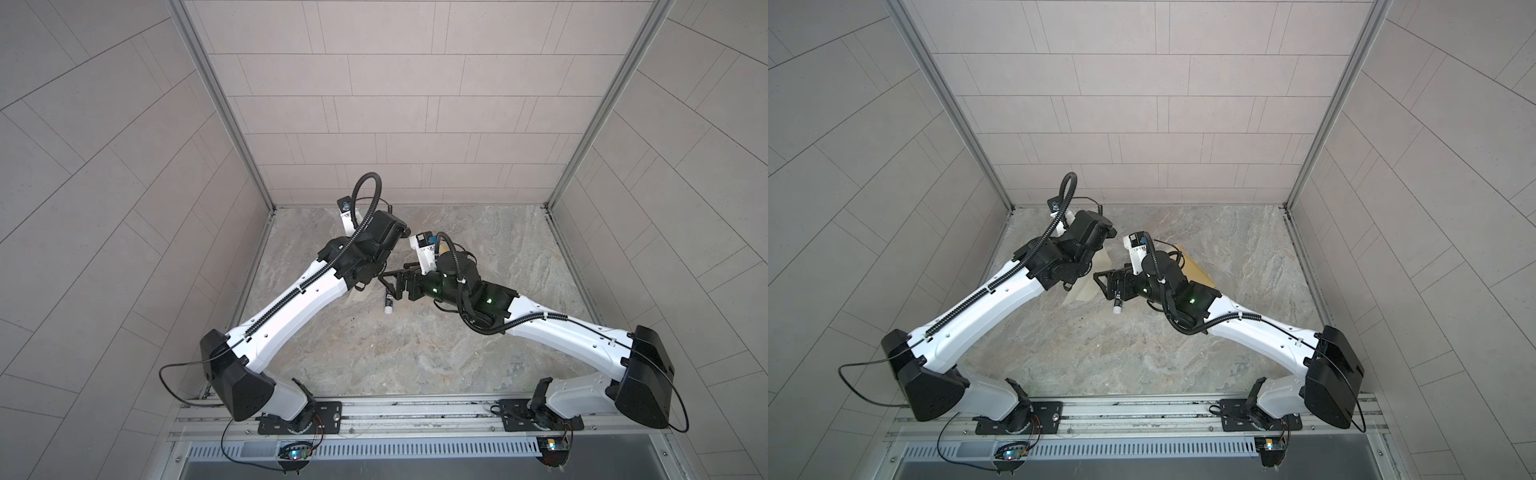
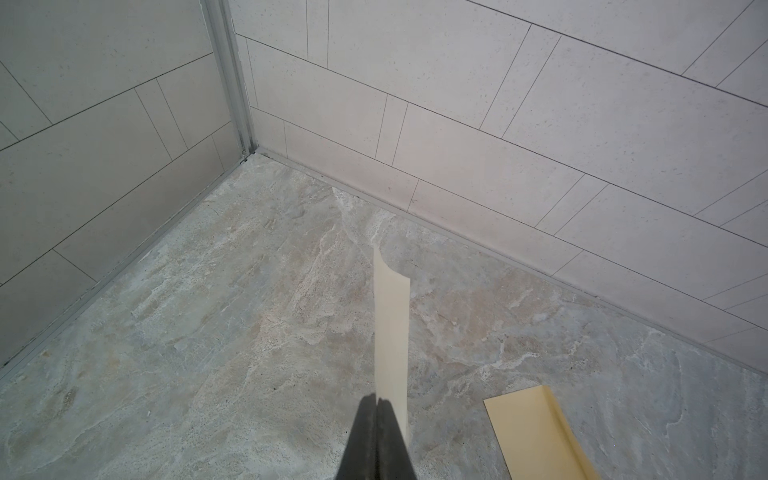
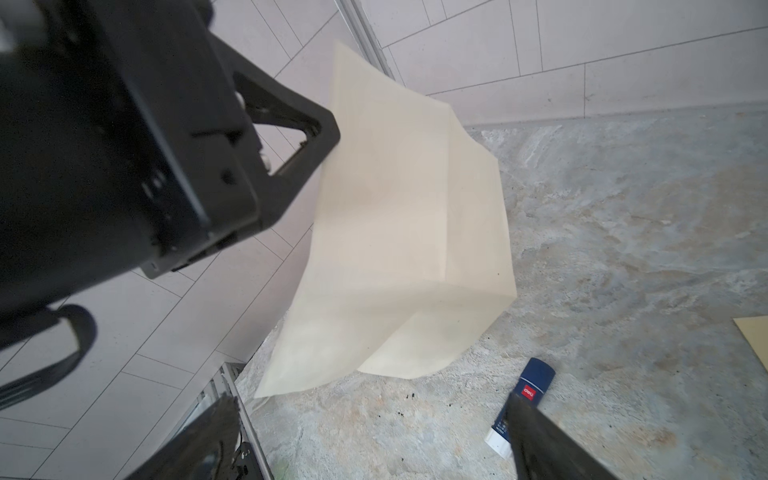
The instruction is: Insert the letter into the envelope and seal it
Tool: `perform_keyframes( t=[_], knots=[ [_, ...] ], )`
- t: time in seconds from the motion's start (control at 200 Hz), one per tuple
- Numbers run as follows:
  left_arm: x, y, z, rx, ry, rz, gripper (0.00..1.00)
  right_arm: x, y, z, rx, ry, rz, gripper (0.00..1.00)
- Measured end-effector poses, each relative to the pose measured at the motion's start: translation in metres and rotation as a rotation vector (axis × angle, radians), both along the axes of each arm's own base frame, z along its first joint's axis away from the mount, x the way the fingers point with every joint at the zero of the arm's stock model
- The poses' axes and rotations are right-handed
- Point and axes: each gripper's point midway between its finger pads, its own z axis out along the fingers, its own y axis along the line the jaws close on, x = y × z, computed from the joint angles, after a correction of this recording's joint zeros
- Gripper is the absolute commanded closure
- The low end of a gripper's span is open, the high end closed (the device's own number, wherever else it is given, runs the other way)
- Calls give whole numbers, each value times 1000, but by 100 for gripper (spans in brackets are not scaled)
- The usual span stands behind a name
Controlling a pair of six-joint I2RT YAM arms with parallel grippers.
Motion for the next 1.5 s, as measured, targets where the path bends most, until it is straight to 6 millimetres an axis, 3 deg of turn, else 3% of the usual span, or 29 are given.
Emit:
perform_keyframes(
  t=[0.15, 0.25, 0.345, 0.52, 0.655, 0.826, 1.036, 1.116, 1.401, 1.496],
  knots=[
    [0, -15, -4, -60, -18, -94, 100, -1, -1, 2, -25, -41, 12, 1],
    [-10, -24, -6, -97, -46, -217, 100, -2, -13, 3, -75, -89, 26, 1],
    [-21, -32, 4, -126, -96, -337, 100, 3, -40, 11, -91, -128, 22, 1],
    [-35, -55, 41, -170, -219, -569, 100, 25, -101, 27, -79, -184, -14, 1],
    [-47, -83, 49, -156, -259, -770, 100, 24, -117, 30, -88, -214, 58, 0],
    [-68, -113, 34, -81, -255, -1030, 100, 22, -133, 36, -119, -259, 151, 1],
    [-88, -131, 10, -2, -236, -1227, 100, 5, -132, 66, -191, -403, 288, 6],
    [-93, -136, 9, 0, -245, -1278, 100, 1, -129, 70, -212, -426, 339, 13],
    [-110, -148, 14, -8, -287, -1409, 100, -3, -120, 32, -258, -314, 492, 26],
    [-115, -151, 14, -9, -292, -1441, 100, -3, -117, 26, -258, -292, 522, 42]
  ],
)
